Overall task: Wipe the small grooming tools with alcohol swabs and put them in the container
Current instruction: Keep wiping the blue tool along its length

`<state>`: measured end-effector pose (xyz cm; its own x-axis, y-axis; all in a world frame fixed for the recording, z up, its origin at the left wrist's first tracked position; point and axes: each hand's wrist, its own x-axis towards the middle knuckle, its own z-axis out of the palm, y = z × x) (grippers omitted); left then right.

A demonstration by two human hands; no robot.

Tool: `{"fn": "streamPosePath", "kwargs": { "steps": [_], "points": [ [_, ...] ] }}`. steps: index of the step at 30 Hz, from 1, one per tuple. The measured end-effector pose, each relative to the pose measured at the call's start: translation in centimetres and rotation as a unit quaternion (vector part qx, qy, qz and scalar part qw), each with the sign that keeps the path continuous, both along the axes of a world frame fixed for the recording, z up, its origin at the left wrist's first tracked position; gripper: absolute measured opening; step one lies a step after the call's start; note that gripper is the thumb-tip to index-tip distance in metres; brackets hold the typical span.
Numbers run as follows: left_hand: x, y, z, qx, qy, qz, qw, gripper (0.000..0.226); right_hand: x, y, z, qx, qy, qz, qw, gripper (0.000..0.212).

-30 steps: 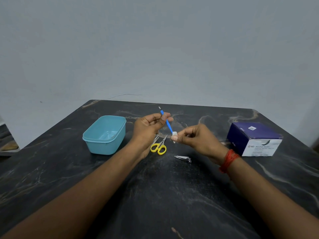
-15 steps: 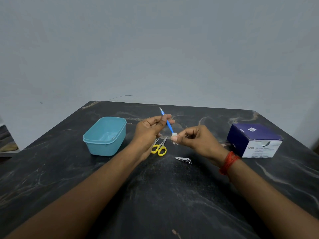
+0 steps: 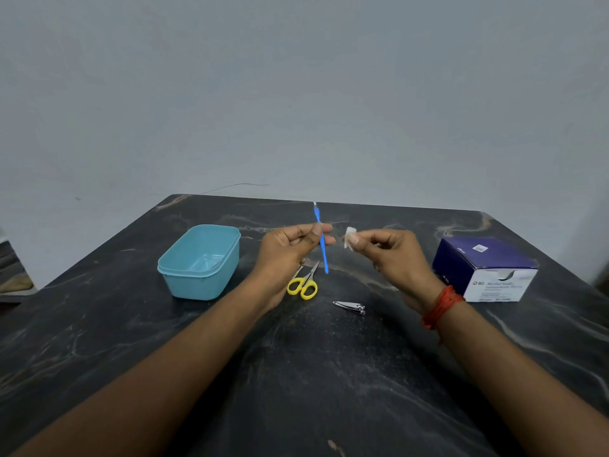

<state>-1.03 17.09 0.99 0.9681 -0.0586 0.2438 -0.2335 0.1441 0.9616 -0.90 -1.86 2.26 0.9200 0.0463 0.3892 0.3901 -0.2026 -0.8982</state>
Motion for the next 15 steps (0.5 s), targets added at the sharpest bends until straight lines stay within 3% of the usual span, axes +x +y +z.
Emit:
{"fn": "streamPosePath", "kwargs": {
  "steps": [4,15],
  "points": [
    [-0.40,-0.69,-0.36,0.081,-0.025,-0.068,0.994,0.020,0.00,-0.21,0.50,0.018,0.006,-0.017,1.000,0.016],
    [-0.34,-0.77,-0.95,0.143,-0.044,-0.108,0.983,0.022,-0.48,-0.06,0.69,0.049,0.052,0.037,0.997,0.037]
  ]
}}
